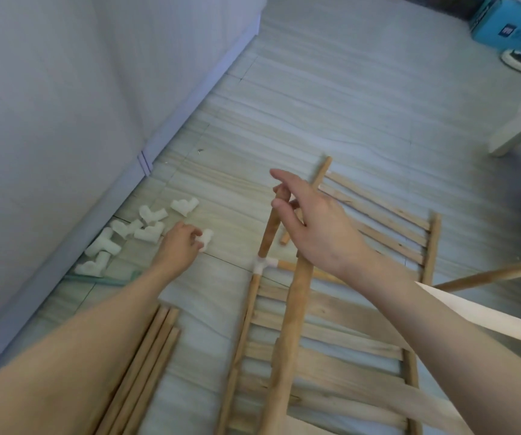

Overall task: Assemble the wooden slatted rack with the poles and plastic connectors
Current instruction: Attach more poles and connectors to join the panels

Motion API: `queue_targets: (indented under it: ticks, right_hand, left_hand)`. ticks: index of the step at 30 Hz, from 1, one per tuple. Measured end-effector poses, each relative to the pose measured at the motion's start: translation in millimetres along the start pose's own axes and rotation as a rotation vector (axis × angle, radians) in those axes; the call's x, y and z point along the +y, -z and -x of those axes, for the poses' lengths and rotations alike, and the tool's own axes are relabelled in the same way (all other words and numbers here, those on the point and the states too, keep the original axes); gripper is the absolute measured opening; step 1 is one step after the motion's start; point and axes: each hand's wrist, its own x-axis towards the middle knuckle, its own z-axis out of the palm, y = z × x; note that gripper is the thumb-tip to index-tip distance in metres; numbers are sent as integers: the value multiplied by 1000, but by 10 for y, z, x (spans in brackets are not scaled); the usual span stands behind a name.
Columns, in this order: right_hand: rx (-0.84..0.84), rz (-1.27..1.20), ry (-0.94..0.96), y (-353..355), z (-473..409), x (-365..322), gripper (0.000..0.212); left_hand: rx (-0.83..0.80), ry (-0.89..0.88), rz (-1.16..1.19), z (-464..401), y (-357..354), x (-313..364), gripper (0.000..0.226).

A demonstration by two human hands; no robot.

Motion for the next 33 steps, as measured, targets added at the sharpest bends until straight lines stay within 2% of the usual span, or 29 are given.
queue_targets:
  ticks: [2,6,9,13,18,24,27,33]
  right_hand:
    - [32,-21,-54,48,91,29,42]
    - [74,35,-103,123,310,129,37]
    - [112,-4,-166,188,414,123,33]
    - [184,-103,-181,286,424,-15,26]
    - [303,-322,-226,371,356,-256,21]
    - [227,-973,-426,472,245,-297,17]
    - [268,-1000,-401,482,188,-277,15]
    - [324,-823,-296,452,112,-260,15]
  left_hand:
    - [63,36,209,110,81,139,24]
    - [125,157,858,394,341,530,15]
    - [161,150,1025,550,666,800,21]
    - [124,-2,1040,721,1097,1194,24]
    - [107,-183,959,895,1384,1660,10]
    - [88,-262,930,914,1432,1909,26]
    - [65,-305,829,896,1386,1938,27]
    - [202,-434,540,853,1287,1959,30]
